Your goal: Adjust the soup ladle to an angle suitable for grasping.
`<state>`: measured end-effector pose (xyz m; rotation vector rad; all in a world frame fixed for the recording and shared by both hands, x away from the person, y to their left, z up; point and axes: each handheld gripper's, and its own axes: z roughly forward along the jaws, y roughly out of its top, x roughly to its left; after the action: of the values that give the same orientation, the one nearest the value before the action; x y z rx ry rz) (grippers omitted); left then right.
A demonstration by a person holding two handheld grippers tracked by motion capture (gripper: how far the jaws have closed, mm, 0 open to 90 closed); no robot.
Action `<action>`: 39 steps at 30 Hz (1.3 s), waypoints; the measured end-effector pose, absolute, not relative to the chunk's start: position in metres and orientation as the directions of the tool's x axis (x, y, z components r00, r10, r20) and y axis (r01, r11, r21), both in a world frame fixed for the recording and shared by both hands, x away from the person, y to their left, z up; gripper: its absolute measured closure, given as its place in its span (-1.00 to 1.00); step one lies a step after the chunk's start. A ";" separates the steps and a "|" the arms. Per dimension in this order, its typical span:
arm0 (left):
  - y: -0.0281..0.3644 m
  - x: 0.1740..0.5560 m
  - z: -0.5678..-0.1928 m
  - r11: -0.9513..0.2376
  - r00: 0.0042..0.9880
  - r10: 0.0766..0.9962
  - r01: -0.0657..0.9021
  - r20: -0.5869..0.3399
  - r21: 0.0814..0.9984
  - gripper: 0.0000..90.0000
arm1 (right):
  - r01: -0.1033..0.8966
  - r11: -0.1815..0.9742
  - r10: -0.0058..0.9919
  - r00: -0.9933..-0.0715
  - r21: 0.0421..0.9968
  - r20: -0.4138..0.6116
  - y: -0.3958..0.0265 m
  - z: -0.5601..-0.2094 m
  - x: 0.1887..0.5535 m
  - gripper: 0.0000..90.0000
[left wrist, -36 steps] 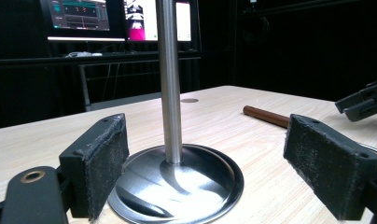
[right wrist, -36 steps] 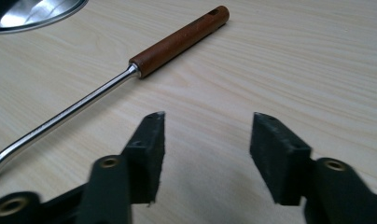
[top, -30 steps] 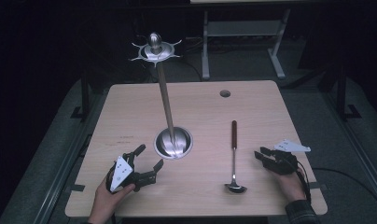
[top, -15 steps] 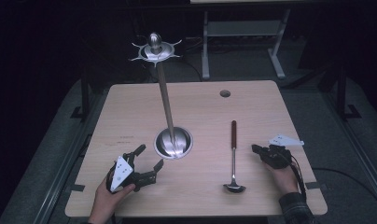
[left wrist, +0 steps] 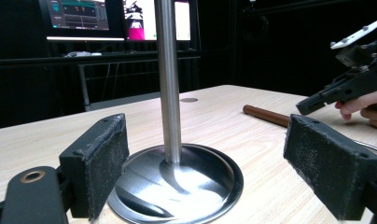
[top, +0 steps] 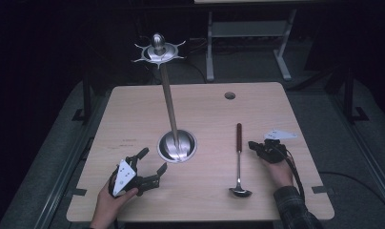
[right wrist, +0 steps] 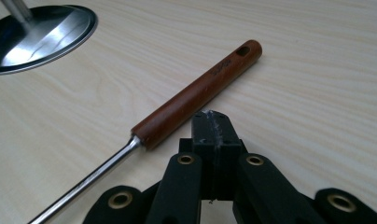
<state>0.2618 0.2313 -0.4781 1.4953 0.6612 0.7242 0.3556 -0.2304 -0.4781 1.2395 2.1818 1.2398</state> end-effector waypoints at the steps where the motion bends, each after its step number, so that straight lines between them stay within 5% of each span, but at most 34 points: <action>1: 0.231 0.262 -0.478 -0.049 0.634 0.771 -0.020 0.051 0.999 -0.70 | 0.522 0.238 0.819 -0.561 0.819 0.119 -0.230 -0.478 0.356 0.99; 39: 0.231 0.262 -0.478 -0.051 0.634 0.771 -0.022 0.054 0.998 -0.70 | 0.506 0.343 0.748 -0.657 0.792 0.096 -0.187 -0.479 0.374 0.99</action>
<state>0.2615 0.2314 -0.4781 1.4961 0.6585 0.7266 0.3740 -0.1873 -0.4791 1.1205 2.3260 1.2153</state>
